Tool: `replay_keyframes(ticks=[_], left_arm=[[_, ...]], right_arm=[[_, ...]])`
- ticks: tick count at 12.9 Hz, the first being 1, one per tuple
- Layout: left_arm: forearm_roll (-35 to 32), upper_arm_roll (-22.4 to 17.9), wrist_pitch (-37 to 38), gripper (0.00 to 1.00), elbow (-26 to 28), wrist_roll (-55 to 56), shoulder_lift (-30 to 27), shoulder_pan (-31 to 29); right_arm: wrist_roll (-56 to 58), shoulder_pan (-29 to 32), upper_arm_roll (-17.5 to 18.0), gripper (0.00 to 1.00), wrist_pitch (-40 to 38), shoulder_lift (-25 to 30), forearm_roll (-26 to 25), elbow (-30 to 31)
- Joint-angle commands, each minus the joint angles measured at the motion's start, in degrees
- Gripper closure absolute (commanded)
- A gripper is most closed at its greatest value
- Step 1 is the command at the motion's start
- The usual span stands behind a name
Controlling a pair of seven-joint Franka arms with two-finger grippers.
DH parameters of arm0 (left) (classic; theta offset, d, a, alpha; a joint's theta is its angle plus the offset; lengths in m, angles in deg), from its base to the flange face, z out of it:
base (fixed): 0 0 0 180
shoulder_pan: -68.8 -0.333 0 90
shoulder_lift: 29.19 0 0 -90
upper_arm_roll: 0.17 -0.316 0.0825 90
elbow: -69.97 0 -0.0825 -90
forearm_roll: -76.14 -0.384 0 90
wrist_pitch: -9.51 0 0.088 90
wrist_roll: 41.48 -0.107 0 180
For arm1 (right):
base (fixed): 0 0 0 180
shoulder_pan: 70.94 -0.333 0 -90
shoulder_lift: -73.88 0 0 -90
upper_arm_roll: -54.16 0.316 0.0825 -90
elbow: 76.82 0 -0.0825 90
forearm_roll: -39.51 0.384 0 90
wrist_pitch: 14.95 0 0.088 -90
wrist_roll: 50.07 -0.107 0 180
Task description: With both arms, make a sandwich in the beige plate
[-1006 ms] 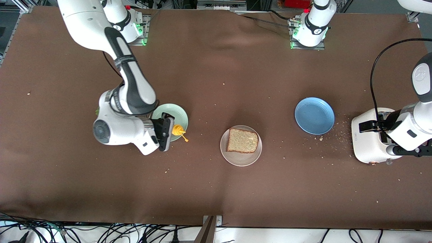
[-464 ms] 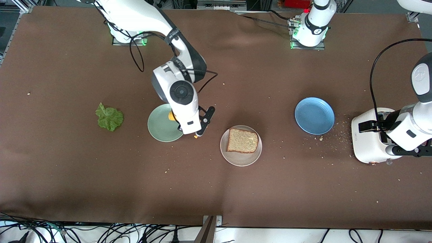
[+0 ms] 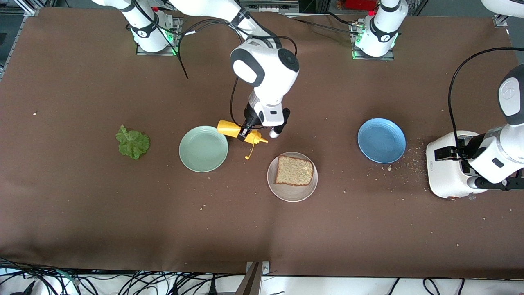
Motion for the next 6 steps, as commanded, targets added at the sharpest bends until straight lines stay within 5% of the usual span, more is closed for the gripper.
replay_keyframes(ticks=[1,6], left_arm=[[0.5,0.1,0.2,0.00,1.0,0.0,-0.5,-0.1],[0.5,0.1,0.2,0.00,1.0,0.0,-0.5,-0.1]], right_arm=[[-1.5,-3.2,-1.0,1.00,-1.5,-2.7,-6.7,-2.1],[-3.0,-3.0,-1.8,1.00,-3.6,-2.6,-7.5,-3.1]])
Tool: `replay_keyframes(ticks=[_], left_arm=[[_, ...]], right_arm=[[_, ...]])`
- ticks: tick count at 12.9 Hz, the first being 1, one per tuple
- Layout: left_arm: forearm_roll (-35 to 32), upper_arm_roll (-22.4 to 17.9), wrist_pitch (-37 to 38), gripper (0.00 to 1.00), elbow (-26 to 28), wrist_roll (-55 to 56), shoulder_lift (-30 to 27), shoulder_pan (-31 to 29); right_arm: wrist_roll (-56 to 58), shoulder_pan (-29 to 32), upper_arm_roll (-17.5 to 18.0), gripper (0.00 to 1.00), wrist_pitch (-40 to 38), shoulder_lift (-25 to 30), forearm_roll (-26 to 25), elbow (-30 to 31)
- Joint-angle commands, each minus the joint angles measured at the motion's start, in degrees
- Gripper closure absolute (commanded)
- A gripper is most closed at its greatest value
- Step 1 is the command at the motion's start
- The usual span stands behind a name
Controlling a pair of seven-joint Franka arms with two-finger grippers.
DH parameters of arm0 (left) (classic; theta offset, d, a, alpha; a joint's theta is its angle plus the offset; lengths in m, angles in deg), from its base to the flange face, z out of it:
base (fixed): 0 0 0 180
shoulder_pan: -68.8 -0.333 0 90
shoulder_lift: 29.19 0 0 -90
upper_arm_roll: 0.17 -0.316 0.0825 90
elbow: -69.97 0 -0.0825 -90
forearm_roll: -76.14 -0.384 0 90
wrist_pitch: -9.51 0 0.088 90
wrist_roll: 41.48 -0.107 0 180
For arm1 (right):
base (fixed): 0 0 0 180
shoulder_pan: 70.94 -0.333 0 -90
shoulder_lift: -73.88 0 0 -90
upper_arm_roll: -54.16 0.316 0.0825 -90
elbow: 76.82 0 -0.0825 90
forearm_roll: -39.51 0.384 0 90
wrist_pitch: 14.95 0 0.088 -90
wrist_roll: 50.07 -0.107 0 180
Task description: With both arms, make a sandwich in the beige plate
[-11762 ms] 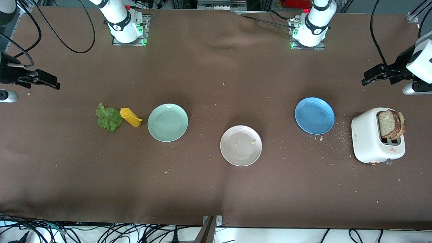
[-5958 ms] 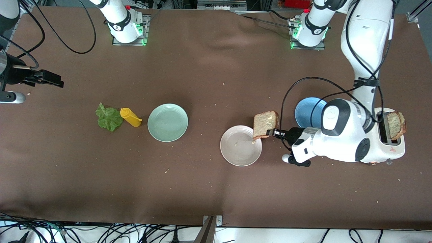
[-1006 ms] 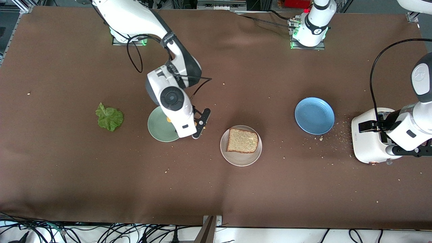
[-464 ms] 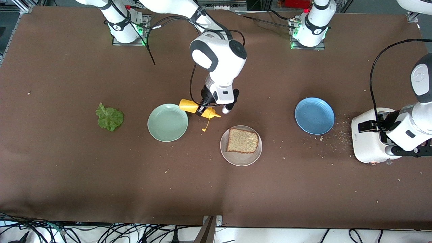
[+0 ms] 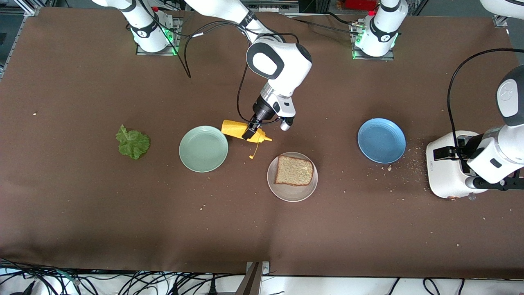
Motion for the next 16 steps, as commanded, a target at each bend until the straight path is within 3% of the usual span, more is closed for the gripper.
replay_keyframes(ticks=[1,4,8,12,16], left_arm=[[0.5,0.1,0.3,0.00,0.4,0.0,-0.6,-0.1],[0.5,0.1,0.2,0.00,0.5,0.0,-0.6,-0.1],[0.5,0.1,0.2,0.00,0.5,0.0,-0.6,-0.1],[0.5,0.1,0.2,0.00,0.5,0.0,-0.6,-0.1],[0.5,0.1,0.3,0.00,0.5,0.0,-0.6,0.1]], right_arm=[[0.3,0.1,-0.9,1.00,-1.6,-0.2,0.3,-2.9],[5.3,4.7,-1.0,1.00,-0.8,1.8,10.6,-3.8],[20.9,16.2,-0.8,1.00,1.6,4.8,32.1,-4.4],[42.1,30.5,-0.6,1.00,2.8,4.8,60.3,-3.1],[63.4,38.8,-0.7,1.00,-2.6,4.8,76.1,-0.6]])
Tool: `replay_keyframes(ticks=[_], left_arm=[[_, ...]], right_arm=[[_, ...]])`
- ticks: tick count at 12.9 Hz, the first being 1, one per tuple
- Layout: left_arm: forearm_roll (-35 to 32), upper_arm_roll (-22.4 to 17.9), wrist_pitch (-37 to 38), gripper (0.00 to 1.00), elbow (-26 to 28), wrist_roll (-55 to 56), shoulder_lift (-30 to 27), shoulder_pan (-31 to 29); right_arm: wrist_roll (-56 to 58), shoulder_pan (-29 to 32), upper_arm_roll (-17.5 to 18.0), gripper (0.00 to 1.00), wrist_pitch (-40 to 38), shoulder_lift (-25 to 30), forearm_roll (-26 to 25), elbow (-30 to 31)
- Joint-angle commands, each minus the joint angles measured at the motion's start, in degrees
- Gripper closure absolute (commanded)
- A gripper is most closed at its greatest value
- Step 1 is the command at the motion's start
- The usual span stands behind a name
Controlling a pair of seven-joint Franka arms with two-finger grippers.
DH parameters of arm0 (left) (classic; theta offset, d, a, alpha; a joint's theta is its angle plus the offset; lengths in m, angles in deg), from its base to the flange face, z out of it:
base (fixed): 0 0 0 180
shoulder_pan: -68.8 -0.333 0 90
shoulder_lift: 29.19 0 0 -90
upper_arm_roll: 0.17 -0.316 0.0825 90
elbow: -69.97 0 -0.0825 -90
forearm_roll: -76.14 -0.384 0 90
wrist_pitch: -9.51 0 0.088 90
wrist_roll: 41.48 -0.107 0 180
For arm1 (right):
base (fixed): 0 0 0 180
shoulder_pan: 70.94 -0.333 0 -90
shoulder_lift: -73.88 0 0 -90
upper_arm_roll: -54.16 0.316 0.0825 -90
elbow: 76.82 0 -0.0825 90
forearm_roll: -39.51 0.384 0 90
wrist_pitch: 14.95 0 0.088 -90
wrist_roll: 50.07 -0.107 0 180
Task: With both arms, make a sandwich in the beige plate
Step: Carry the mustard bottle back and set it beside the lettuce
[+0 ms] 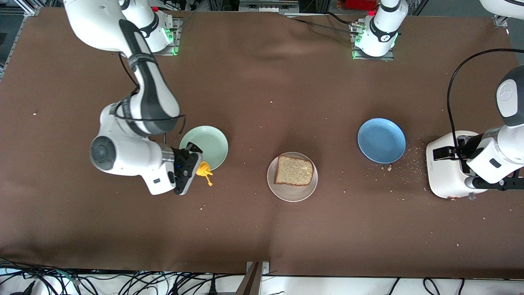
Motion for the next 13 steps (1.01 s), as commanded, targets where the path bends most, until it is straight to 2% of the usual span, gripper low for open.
replay_keyframes(ticks=[1,4,6,11,13], left_arm=[[0.5,0.0,0.3,0.00,0.4,0.0,-0.6,0.1],[0.5,0.0,0.3,0.00,0.4,0.1,-0.6,0.1],[0.5,0.0,0.3,0.00,0.4,0.0,-0.5,0.1],[0.5,0.0,0.2,0.00,0.4,0.0,-0.5,0.1],[0.5,0.0,0.2,0.00,0.4,0.0,-0.5,0.1]], right_arm=[[11.7,4.0,1.2,1.00,-4.0,0.8,7.8,1.9],[29.1,9.7,1.2,1.00,-9.5,0.8,16.5,6.5],[40.7,13.9,1.2,1.00,-12.7,0.8,19.7,10.4],[65.7,21.0,1.2,1.00,-16.4,-0.3,26.2,21.5],[73.5,22.4,1.2,1.00,-16.5,-1.6,26.9,23.6]])
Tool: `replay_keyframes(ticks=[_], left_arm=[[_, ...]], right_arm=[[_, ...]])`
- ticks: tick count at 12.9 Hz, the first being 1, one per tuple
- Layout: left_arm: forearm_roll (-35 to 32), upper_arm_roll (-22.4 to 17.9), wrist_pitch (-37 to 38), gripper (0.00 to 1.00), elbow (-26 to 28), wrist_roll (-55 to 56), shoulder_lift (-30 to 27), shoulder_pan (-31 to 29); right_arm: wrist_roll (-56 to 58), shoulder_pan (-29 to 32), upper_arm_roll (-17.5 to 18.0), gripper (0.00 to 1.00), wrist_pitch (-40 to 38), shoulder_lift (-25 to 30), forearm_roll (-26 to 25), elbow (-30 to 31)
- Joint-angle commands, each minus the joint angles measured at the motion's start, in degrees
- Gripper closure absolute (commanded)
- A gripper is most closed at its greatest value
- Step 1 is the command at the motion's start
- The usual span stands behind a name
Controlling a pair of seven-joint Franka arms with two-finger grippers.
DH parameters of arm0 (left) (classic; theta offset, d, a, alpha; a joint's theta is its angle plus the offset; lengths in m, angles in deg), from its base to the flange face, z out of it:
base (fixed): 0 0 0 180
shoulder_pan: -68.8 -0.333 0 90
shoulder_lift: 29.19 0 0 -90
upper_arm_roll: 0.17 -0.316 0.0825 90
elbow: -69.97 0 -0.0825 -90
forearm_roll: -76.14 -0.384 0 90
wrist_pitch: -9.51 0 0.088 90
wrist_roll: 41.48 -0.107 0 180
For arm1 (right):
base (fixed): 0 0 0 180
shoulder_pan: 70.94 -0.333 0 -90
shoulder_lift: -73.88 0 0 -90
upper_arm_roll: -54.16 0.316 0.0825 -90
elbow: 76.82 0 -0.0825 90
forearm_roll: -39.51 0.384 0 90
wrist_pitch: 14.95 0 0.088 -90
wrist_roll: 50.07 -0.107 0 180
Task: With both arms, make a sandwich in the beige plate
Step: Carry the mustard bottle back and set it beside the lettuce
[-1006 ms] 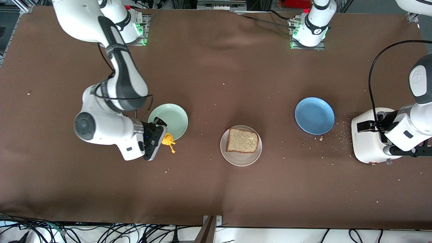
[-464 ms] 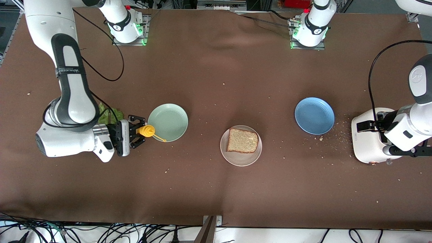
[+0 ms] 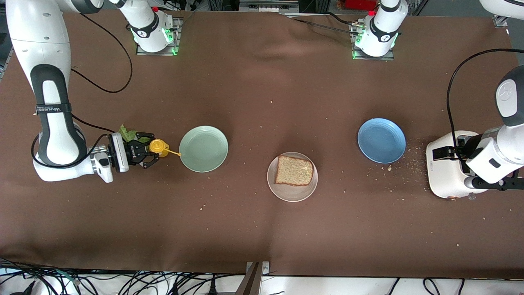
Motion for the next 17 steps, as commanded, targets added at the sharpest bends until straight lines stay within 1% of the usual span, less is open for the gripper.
replay_keyframes(ticks=[1,4,5,6,7,8,9,10,14,16,17], left_arm=[[0.5,0.0,0.2,0.00,0.4,0.0,-0.5,0.1],[0.5,0.0,0.2,0.00,0.4,0.0,-0.5,0.1],[0.5,0.0,0.2,0.00,0.4,0.0,-0.6,0.1],[0.5,0.0,0.2,0.00,0.4,0.0,-0.5,0.1],[0.5,0.0,0.3,0.00,0.4,0.0,-0.5,0.1],[0.5,0.0,0.3,0.00,0.4,0.0,-0.5,0.1],[0.5,0.0,0.2,0.00,0.4,0.0,-0.5,0.1],[0.5,0.0,0.2,0.00,0.4,0.0,-0.5,0.1],[0.5,0.0,0.2,0.00,0.4,0.0,-0.5,0.1],[0.5,0.0,0.2,0.00,0.4,0.0,-0.5,0.1],[0.5,0.0,0.2,0.00,0.4,0.0,-0.6,0.1]], right_arm=[[10.2,2.2,1.1,1.00,-0.8,-1.0,2.2,3.2],[16.3,2.8,1.1,1.00,-1.4,-4.5,4.3,3.2],[16.2,2.9,1.1,0.90,-1.7,-5.1,4.7,3.2],[15.4,2.9,1.1,0.55,-1.7,-5.1,4.9,3.4],[14.2,3.0,1.1,0.10,-1.7,-4.7,5.2,3.4],[12.3,2.9,1.1,0.00,-1.9,-4.0,5.0,3.3],[10.8,2.9,0.9,0.00,-2.0,-3.1,4.6,3.2],[8.6,2.9,0.1,0.00,-2.3,-1.9,3.1,2.9],[-1.6,2.9,-2.0,0.00,-2.8,4.6,-5.5,2.9],[-9.7,2.9,-2.3,0.00,-1.9,8.1,-11.5,2.7],[-14.0,2.8,-2.3,0.00,0.0,9.7,-14.8,2.7]])
